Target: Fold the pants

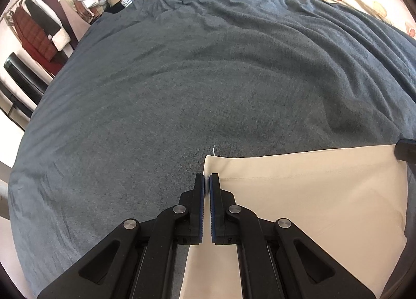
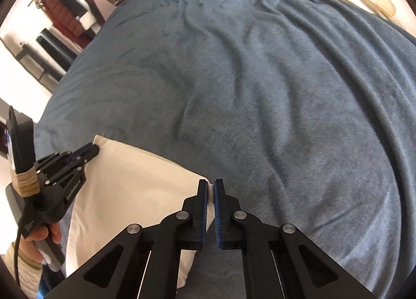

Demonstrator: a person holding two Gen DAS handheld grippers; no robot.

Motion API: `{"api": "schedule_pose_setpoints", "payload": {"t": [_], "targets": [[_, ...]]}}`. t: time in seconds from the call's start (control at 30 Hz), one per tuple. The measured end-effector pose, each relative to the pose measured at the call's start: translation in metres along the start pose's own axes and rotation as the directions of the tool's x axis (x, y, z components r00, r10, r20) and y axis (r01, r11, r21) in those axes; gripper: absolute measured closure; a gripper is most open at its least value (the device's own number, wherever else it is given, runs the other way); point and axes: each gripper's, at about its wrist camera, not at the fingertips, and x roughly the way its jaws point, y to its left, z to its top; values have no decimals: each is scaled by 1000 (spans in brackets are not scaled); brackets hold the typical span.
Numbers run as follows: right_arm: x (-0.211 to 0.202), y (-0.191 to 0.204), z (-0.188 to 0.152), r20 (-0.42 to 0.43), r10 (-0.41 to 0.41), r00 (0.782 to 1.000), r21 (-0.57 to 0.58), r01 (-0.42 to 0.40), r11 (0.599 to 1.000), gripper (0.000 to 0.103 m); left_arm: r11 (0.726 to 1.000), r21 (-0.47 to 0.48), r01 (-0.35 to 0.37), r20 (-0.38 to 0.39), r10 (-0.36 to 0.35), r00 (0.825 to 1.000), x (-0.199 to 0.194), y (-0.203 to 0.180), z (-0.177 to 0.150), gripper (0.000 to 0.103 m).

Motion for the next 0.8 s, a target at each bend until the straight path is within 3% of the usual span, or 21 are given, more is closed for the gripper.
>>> {"api": "schedule_pose_setpoints", "payload": {"t": [0.33, 0.4, 0.5, 0.77, 0.8], "targets": [[6, 2, 2, -4, -71, 997, -11, 71, 997, 93, 997, -49, -54, 8, 55, 998, 0, 16, 6, 95], [-1, 5, 3, 31, -115, 993, -35, 116, 993, 76, 996, -63, -59, 23, 60, 998, -7, 20, 8, 93], [-16, 5, 8, 81, -155, 985, -39, 159, 987, 68, 995, -90, -44, 48, 49, 998, -25, 27, 8, 82], [-52, 8, 18, 128, -104, 986, -20, 107, 994, 68, 995, -91, 36, 72, -29, 997, -75, 38, 4, 73], [-54, 10, 17, 131, -100, 986, -21, 103, 994, 64, 996, -86, 40, 73, -33, 997, -79, 40, 4, 71]]}}
